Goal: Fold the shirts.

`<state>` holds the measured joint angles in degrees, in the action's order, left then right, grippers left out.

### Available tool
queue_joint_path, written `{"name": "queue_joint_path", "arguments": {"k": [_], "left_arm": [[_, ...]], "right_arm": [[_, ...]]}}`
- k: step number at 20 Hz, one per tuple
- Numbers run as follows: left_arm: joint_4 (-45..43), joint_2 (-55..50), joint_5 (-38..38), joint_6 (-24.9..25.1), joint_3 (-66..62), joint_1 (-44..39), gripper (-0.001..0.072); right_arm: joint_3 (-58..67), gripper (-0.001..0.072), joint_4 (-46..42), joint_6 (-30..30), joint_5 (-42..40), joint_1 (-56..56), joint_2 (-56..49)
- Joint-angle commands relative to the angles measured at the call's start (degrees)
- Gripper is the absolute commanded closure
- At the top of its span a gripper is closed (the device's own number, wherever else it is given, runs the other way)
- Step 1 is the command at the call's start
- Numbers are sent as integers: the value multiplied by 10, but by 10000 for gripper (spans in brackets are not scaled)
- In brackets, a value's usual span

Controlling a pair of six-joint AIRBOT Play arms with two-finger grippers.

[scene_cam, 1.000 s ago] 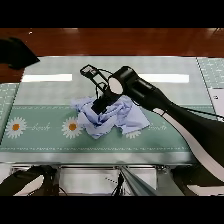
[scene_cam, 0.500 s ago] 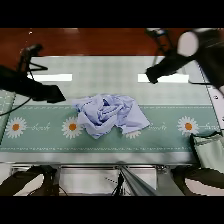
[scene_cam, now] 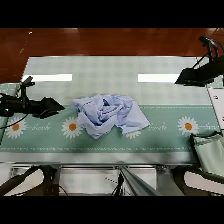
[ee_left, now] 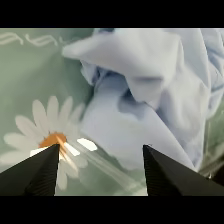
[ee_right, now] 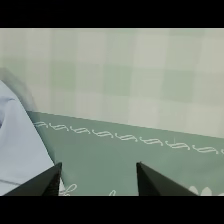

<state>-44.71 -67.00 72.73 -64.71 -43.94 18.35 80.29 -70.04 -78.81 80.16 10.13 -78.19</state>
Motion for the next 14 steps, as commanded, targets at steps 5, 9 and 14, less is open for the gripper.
{"name": "queue_joint_path", "arguments": {"k": [5,9,14], "left_arm": [[30,-113,-124,86,-29,-51,84],[33,-162,-147,113,-79,-103,84],[32,-201,-122,116,-103,-141,107]], "right_arm": [[-66,163,91,30,-33,18,1],[-66,163,91,30,-36,18,1],[-66,163,91,30,-37,18,1]]}}
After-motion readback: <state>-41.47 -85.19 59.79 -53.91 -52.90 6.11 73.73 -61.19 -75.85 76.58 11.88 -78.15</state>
